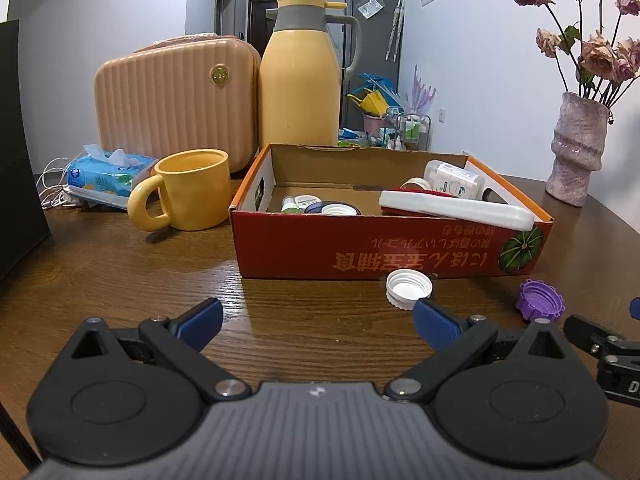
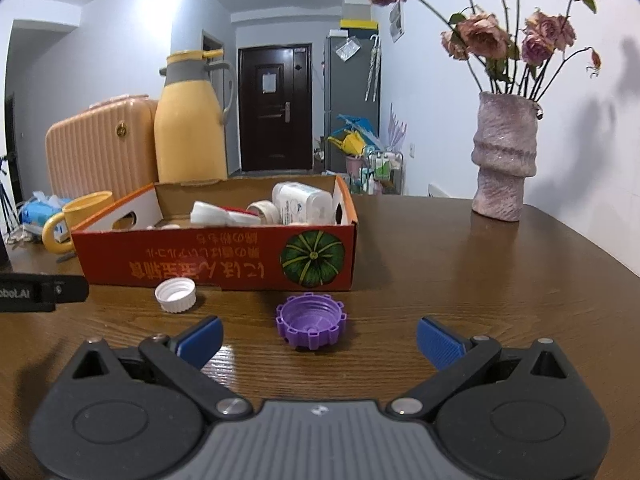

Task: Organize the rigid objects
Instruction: 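Withdraw both tools from the box toward the purple and white caps, then grasp the purple screw cap with the right tool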

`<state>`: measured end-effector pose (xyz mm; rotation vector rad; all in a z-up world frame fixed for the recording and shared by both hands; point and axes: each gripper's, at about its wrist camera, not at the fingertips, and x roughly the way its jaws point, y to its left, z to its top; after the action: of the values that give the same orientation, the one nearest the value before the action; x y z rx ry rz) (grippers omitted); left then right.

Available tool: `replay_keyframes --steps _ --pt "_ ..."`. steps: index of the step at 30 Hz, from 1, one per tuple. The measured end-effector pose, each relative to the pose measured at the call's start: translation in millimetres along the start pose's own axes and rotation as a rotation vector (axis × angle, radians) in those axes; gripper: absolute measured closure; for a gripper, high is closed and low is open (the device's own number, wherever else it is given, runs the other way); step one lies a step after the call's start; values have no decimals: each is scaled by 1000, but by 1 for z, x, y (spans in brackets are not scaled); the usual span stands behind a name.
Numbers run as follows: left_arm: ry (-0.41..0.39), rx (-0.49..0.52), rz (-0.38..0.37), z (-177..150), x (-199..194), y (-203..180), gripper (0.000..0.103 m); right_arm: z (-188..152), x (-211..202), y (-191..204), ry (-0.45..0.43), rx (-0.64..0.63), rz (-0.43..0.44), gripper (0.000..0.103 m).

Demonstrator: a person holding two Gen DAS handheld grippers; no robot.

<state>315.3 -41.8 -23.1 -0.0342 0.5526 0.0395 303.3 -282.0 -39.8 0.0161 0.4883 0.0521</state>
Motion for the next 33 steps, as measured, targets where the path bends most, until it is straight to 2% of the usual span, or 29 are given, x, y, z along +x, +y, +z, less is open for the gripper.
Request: replay_keyframes --steps 5,10,17,20,22,23,33 --pt "4 -2 -6 0 3 0 0 7 22 3 29 -27 -1 0" --pt "7 1 -10 1 6 -1 0 13 50 2 95 -20 5 6" --pt "25 2 -11 2 13 -2 0 15 71 4 140 -26 5 14" --pt "31 5 -10 2 15 -2 0 16 80 4 165 -21 14 25" --pt "34 6 -11 2 17 -3 0 16 86 3 185 -12 27 45" --pt "36 8 -10 2 17 -3 0 16 88 3 183 -8 38 50" --pt "52 21 -9 1 25 -8 0 19 74 1 123 -4 49 51"
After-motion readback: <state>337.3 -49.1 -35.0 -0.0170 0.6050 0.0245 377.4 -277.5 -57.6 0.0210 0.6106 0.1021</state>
